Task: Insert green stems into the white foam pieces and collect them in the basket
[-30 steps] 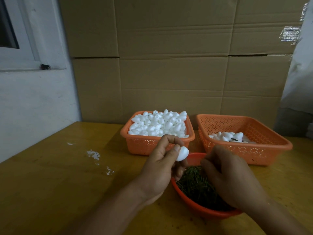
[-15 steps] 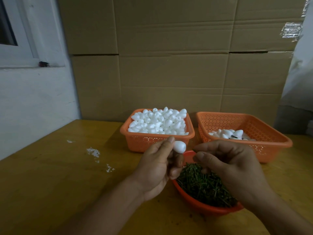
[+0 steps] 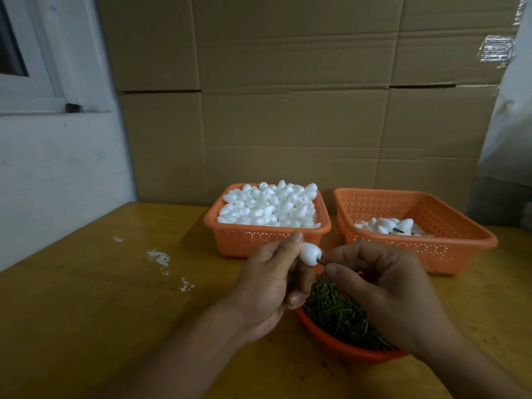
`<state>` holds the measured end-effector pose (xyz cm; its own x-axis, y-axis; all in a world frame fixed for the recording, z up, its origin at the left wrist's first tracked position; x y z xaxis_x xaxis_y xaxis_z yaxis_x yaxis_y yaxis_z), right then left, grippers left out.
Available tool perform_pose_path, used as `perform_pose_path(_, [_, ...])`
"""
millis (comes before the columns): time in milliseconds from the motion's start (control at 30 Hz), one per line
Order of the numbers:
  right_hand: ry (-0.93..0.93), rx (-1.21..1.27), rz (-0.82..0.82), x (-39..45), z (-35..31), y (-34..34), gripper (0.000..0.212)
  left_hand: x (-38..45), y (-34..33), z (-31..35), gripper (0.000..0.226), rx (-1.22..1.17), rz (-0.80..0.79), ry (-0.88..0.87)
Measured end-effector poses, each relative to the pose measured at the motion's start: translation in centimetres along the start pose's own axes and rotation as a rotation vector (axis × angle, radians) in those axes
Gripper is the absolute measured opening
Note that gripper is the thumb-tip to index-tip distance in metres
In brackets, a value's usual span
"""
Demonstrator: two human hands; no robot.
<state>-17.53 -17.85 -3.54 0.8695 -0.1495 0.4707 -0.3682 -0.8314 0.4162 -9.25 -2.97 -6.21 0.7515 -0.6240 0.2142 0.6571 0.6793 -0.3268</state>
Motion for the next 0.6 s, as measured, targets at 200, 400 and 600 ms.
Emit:
perform_pose_path(200, [0.05,-0.107,0.022,-0.19,0.29,-0.16,0.012,-0.11,-0.19,0.06,0.036,0.035,0.007,-0.013])
perform_pose_path(400, [0.104,-0.183,0.058,-0.47,0.45,-0.41,0.006,-0.25,-0.25,0.04,0.039,0.095,0.017,-0.051])
perform_pose_path(600, [0.115,-0.22,0.087,-0.62,0.41,-0.67,0.007,-0.2,-0.27,0.03,0.04,0.112,0.04,-0.079])
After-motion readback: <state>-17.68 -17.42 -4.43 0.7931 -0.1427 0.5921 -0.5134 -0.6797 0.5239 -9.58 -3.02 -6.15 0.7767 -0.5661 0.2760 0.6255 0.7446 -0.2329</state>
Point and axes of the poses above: each hand's wrist, its own x-axis towards the middle knuckle, its own y-axis out of the back of the hand, z = x × y, the point moved 2 cm from there along x, towards the middle knuckle, and after that the axes turned 4 degrees about -x, right-handed, at the moved point
